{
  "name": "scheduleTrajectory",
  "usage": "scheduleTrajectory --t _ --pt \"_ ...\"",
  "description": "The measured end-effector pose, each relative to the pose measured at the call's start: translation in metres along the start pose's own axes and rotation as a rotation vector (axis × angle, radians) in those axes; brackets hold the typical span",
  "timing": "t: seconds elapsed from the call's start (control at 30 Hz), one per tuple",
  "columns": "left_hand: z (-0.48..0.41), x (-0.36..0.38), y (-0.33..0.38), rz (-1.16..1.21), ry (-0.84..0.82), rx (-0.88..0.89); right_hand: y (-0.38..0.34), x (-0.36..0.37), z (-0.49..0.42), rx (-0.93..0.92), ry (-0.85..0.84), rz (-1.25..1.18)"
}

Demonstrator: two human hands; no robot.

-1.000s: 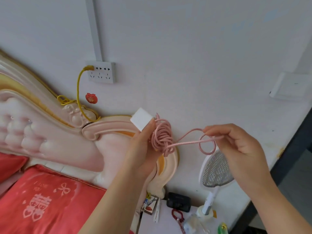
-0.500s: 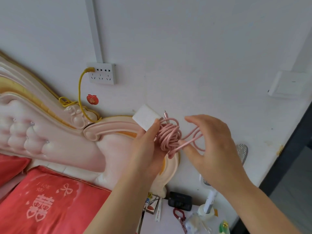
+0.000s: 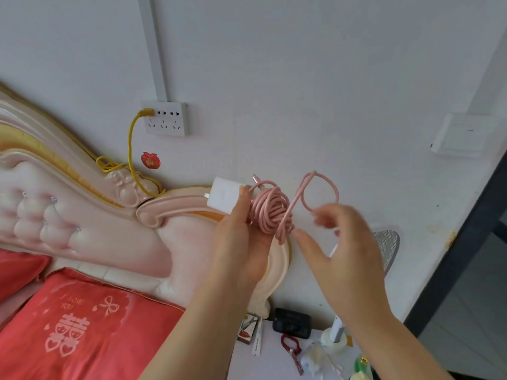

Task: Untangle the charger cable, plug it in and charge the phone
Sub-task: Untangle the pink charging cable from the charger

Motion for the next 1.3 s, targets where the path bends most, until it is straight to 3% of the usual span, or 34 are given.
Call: scheduleTrajectory --t 0.13,0.27,0.7,1.03,1.2,1.3 --pt "0.004 0.003 -0.002 -0.083 -0.051 0.012 -0.002 0.014 0.005 0.053 -0.21 0.035" --pt "0.009 0.003 0.003 -0.164 -0.067 0.074 -0.004 0.012 0.004 0.078 -0.13 -0.007" --pt "0.004 -0.021 0.012 -0.406 0.098 0.114 0.012 -0.001 0.0 0.271 -0.064 -0.261" --pt "0.001 -0.027 0.018 -0.505 0.048 0.055 0.027 -0.001 -0.002 0.296 -0.053 -0.255" --pt "-0.005 -0.031 0.02 -0.457 0.128 0.017 0.031 0.003 -0.002 0.305 -0.078 -0.242" --pt "-0.006 -0.032 0.018 -0.574 0.1 0.05 0.028 0.005 -0.001 0.299 -0.116 -0.245"
Point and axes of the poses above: each hand's wrist, its own z-axis away from the middle knuckle, its own x-axis out of the palm, y = z × x, the point moved 2 cm from there along -z, towards the middle knuckle, and after that the axes turned 8 degrees about -x, right-handed, at the moved point
